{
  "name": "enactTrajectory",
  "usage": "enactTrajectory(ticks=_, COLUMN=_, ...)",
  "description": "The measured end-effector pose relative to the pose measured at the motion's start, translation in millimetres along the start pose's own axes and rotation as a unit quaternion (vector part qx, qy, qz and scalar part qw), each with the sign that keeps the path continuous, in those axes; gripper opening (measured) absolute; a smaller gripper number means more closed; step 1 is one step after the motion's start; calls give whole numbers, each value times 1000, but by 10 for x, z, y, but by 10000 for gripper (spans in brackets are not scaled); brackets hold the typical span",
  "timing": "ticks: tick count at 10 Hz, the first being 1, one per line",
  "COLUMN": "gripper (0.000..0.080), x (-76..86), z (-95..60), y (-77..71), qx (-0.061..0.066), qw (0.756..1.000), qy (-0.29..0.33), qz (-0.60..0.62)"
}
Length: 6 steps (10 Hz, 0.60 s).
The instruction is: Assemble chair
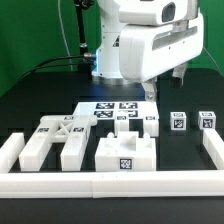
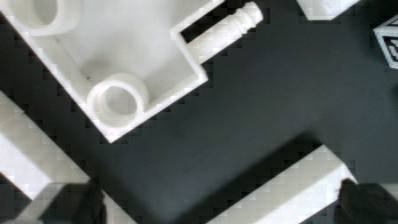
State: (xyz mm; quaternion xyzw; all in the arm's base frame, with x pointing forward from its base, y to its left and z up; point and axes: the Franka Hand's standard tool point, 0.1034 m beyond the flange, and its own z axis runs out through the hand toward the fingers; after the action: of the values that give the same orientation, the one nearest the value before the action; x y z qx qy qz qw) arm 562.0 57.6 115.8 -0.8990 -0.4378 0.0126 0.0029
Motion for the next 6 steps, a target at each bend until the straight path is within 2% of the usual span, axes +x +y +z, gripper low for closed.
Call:
enactTrajectory(ticks=1, gripper=399, x=0, z=0, y=0, qx=0, qw=1000, qy=0, qz=0)
enactTrajectory(ticks=2, gripper=399, x=1, z=0, y=-1, qx=0, qw=1000, qy=0, qz=6)
enactTrajectory(ticks=3, gripper=216, x=1, z=0, y=-1, qx=0, qw=1000, qy=0, qz=14)
enactTrajectory(ticks=4, gripper=87, x=-12, z=5, y=10, qx=0, qw=1000, qy=0, qz=13)
enactTrajectory(ticks=5, gripper=18, x=-140, z=57, y=113, qx=3, qw=998, qy=-4, qz=62)
enactTrajectory(ticks=6, gripper=5, x=-298, z=119, y=240, qx=5, qw=989, qy=-7, qz=148)
